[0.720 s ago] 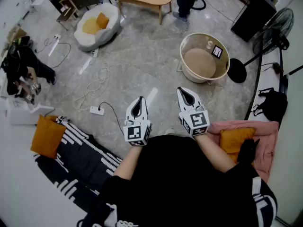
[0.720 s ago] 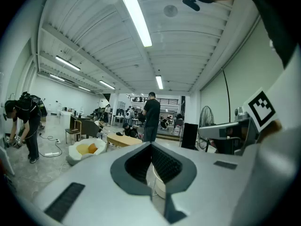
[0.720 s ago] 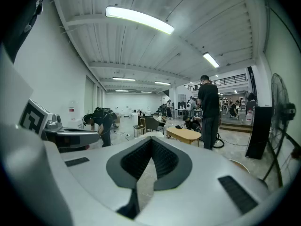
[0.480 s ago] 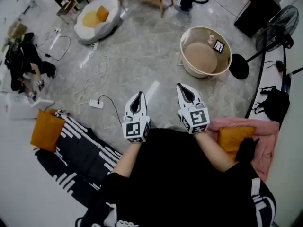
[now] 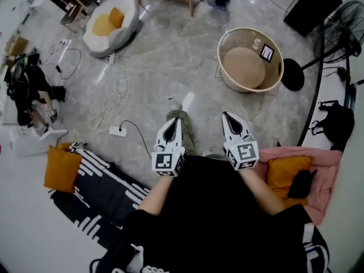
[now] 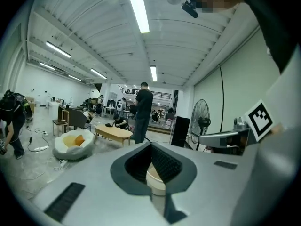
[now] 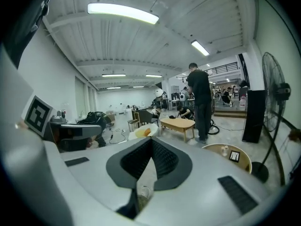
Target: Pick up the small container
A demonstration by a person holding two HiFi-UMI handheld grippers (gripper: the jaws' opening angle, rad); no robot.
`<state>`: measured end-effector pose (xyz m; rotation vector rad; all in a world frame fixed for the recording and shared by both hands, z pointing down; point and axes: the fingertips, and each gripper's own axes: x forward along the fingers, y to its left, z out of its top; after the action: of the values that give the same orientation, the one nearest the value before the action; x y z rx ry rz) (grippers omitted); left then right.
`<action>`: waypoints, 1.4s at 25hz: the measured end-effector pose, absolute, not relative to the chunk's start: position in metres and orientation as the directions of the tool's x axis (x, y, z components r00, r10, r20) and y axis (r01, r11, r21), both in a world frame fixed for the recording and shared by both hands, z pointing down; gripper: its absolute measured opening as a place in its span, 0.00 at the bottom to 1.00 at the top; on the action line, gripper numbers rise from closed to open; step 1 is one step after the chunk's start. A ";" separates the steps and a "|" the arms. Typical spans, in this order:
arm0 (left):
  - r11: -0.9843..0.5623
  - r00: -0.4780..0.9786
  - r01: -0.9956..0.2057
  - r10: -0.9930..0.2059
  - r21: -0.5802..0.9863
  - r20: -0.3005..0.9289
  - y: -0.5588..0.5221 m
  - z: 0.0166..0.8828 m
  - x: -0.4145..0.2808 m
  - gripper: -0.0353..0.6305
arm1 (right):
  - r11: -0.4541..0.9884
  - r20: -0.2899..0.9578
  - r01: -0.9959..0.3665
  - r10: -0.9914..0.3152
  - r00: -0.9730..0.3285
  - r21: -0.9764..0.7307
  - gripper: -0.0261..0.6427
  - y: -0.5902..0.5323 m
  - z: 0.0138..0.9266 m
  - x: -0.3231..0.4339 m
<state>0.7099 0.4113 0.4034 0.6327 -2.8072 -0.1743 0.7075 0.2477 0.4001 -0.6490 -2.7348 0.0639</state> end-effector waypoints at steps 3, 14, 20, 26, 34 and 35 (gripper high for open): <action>0.860 -0.835 -0.474 -0.508 0.190 0.214 0.404 0.421 0.658 0.08 | 0.912 0.334 0.397 0.409 -0.850 -0.107 0.07 0.249 0.420 0.666; 0.790 -0.745 -0.563 -0.612 0.242 0.265 0.445 0.437 0.420 0.08 | 0.958 0.409 0.278 0.280 -0.869 -0.065 0.07 0.277 0.417 0.411; 0.804 -0.752 -0.531 -0.593 0.267 0.288 0.496 0.443 0.300 0.08 | 0.960 0.445 0.271 0.272 -0.853 -0.068 0.07 0.315 0.416 0.321; 0.794 -0.753 -0.535 -0.603 0.290 0.263 0.529 0.439 0.237 0.08 | 0.923 0.461 0.364 0.380 -0.802 -0.127 0.07 0.362 0.421 0.275; 0.804 -0.775 -0.502 -0.582 0.320 0.245 0.567 0.438 0.201 0.08 | 0.928 0.460 0.363 0.358 -0.813 -0.081 0.07 0.399 0.416 0.213; 0.804 -0.777 -0.503 -0.581 0.318 0.241 0.569 0.436 0.197 0.08 | 0.932 0.452 0.354 0.349 -0.821 -0.076 0.07 0.401 0.413 0.206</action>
<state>0.1973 0.5689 0.4359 0.8254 -2.6636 -0.3389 0.2063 0.4011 0.4129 -0.5047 -2.6172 -0.0152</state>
